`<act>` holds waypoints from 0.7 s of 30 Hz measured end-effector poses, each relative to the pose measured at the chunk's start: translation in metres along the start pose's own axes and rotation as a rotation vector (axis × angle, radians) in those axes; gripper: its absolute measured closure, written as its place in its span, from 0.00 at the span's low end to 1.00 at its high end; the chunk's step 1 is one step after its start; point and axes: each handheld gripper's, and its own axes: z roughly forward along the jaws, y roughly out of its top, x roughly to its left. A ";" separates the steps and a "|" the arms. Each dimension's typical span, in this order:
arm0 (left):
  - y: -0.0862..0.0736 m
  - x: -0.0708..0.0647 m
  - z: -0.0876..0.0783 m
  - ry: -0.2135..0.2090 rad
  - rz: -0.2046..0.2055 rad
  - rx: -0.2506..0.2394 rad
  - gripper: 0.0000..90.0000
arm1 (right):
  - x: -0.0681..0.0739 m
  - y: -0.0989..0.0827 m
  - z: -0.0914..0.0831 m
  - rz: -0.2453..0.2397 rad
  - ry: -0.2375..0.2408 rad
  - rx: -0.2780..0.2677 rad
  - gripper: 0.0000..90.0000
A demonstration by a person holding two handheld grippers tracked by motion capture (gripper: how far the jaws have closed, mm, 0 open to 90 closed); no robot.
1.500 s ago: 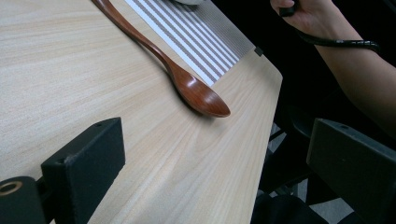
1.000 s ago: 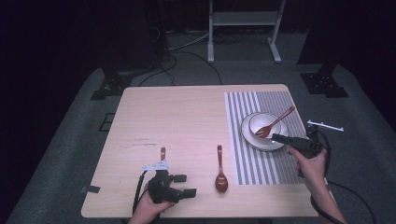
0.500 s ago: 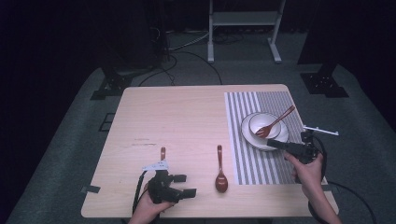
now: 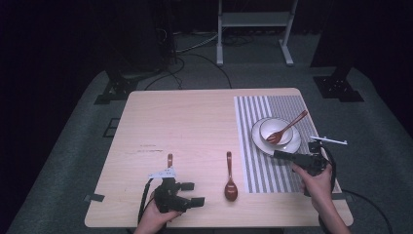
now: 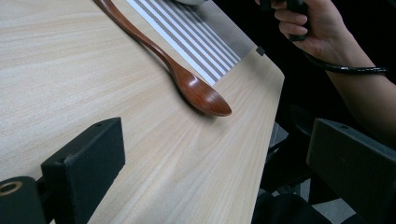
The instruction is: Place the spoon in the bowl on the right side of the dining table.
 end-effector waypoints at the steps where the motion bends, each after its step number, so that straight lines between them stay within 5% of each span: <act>1: 0.000 0.000 0.000 0.000 0.000 0.000 0.03 | 0.000 -0.001 0.001 0.003 0.002 0.002 0.47; 21: 0.000 0.000 0.000 0.000 0.003 0.001 0.03 | 0.010 -0.017 0.012 -0.017 0.033 0.041 0.46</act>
